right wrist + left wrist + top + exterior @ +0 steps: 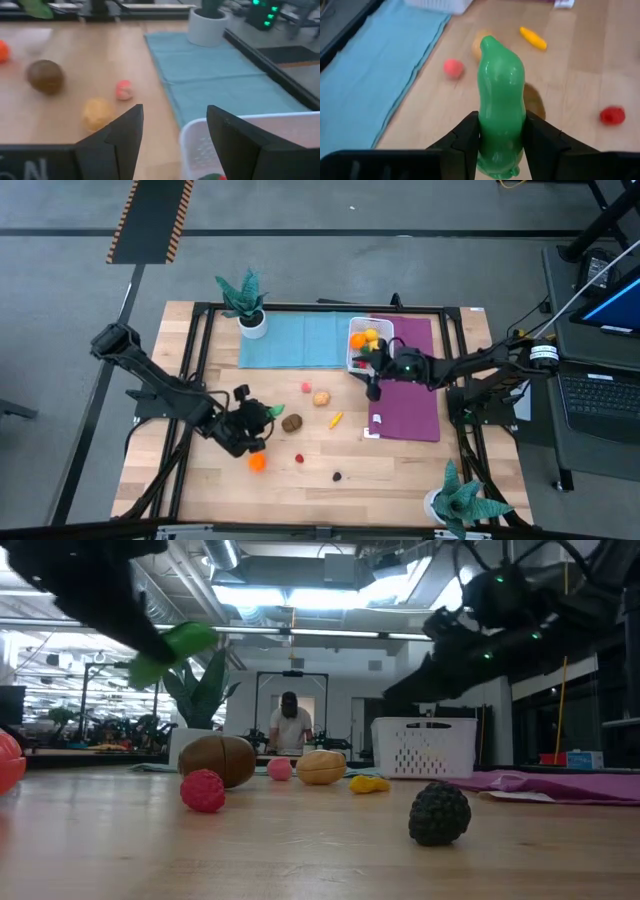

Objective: Pick and placing Produce into tupperware
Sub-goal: Put the green pea into the white container

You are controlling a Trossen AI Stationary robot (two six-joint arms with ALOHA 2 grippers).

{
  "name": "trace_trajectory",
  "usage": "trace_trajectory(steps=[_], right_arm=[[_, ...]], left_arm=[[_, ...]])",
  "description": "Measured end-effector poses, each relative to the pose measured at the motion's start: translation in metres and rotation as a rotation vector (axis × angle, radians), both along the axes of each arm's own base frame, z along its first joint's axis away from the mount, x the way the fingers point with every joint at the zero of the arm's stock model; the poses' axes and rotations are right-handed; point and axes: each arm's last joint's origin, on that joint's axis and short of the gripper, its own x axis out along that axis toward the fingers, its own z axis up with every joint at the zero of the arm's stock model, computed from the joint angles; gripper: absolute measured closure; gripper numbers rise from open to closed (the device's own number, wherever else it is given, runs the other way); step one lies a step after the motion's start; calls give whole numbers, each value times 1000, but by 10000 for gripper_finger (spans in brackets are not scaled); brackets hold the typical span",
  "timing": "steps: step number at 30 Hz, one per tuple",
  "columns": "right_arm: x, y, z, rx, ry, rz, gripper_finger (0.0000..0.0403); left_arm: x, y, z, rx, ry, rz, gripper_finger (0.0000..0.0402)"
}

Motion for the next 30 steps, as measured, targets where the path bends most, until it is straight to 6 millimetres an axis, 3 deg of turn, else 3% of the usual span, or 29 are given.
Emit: trace_trajectory(steps=[8, 14, 22, 30], right_arm=[[-5, 6, -3, 43, -36, 158, 182], [-3, 10, 1, 33, -77, 200, 182], [0, 23, 8, -8, -143, 263, 182], [1, 25, 10, 15, -171, 266, 182]], left_arm=[[22, 7, 8, 19, -102, -130, 286], [27, 17, -5, 11, -194, -187, 286], [23, 36, -21, -24, -470, -367, 286], [15, 58, -33, -31, -550, -431, 286]])
